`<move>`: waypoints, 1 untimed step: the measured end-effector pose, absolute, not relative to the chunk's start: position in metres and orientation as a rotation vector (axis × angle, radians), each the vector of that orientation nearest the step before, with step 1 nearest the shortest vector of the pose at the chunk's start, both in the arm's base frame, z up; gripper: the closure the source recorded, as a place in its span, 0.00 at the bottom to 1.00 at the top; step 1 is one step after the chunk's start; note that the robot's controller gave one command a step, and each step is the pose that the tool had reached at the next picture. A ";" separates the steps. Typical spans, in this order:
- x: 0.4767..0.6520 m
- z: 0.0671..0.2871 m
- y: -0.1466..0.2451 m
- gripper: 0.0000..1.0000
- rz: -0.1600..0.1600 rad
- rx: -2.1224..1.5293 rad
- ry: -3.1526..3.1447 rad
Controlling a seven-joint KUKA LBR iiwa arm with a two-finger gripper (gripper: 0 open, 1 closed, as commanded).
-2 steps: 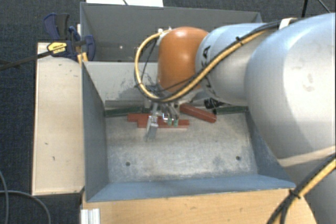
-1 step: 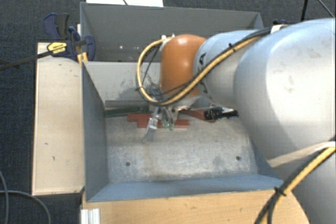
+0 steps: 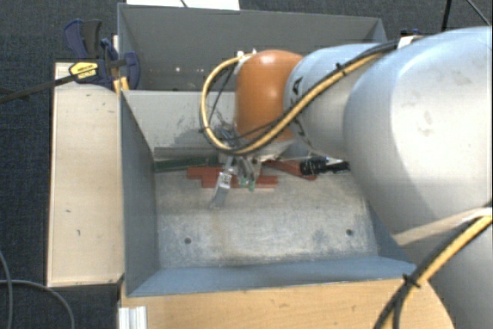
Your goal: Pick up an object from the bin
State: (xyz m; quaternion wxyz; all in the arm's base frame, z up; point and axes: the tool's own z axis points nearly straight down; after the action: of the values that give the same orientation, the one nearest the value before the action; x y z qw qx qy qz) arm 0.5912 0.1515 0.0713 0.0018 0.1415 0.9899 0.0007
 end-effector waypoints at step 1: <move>0.593 0.074 0.152 1.00 0.005 0.441 3.103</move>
Offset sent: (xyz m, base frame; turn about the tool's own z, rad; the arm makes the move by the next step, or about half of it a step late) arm 0.0000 0.0000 0.0000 0.0000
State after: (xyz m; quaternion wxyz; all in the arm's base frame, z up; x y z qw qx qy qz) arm 0.5928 0.1522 0.0741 0.0038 0.1407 0.9900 0.0017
